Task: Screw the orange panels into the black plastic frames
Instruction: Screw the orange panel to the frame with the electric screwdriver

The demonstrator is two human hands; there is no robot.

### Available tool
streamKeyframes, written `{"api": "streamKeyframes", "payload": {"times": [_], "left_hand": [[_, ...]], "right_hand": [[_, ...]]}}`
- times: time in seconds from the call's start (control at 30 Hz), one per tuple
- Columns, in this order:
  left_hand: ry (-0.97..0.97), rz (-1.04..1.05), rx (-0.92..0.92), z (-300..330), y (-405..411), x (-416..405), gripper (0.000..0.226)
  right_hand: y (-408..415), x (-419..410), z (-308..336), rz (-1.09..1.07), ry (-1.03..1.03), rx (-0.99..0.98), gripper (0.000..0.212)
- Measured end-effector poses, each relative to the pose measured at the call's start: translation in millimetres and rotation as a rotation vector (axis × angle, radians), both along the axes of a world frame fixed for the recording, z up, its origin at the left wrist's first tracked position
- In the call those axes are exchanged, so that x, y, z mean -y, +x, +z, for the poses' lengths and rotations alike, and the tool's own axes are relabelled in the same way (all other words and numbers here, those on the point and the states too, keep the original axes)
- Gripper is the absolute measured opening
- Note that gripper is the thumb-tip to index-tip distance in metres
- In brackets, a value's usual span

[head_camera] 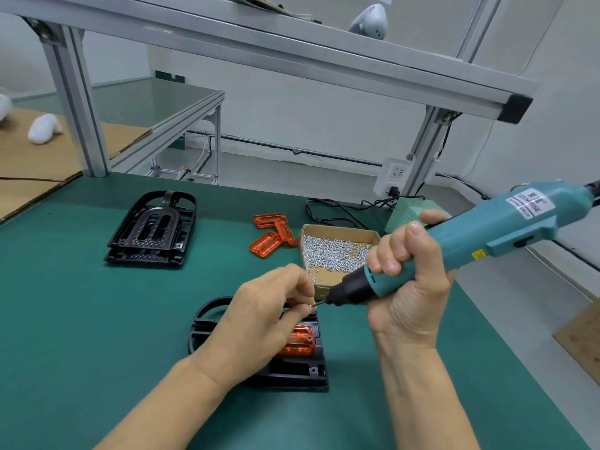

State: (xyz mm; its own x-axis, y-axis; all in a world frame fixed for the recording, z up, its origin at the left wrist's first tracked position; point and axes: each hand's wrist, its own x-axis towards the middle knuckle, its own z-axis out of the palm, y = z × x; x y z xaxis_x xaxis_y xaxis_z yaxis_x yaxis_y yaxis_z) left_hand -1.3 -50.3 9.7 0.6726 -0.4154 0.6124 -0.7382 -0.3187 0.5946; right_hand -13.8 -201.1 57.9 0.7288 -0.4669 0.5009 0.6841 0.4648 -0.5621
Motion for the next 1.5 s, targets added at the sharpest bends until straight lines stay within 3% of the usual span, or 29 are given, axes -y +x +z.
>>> {"api": "streamKeyframes", "payload": {"times": [0.2, 0.43, 0.57, 0.67, 0.8, 0.97, 1.13, 1.5], "left_hand": [[-0.116, -0.001, -0.203, -3, 2, 0, 0.032], [-0.091, 0.026, -0.19, -5, 2, -2, 0.037], [-0.07, 0.023, -0.283, -2, 4, -5, 0.043], [0.031, 0.091, -0.301, -6, 9, -16, 0.055], [0.339, 0.108, -0.134, -14, 9, -25, 0.027], [0.622, 0.032, -0.067, -22, 8, -15, 0.041], [0.692, 0.036, -0.059, -23, 8, -13, 0.054], [0.686, 0.035, -0.053, -25, 8, -14, 0.049]], "right_hand": [[4, 2, -3, -0.009, 0.062, -0.048, 0.014], [7, -1, -6, -0.02, 0.063, -0.067, 0.014], [10, 4, -5, -0.001, 0.102, -0.083, 0.014], [13, 11, -4, 0.009, 0.056, -0.096, 0.014], [17, 13, -7, 0.049, -0.068, -0.158, 0.017], [19, 10, -15, 0.099, -0.189, -0.239, 0.018], [19, 5, -16, 0.108, -0.268, -0.246, 0.019], [22, -2, -22, 0.083, -0.412, -0.262, 0.018]]}}
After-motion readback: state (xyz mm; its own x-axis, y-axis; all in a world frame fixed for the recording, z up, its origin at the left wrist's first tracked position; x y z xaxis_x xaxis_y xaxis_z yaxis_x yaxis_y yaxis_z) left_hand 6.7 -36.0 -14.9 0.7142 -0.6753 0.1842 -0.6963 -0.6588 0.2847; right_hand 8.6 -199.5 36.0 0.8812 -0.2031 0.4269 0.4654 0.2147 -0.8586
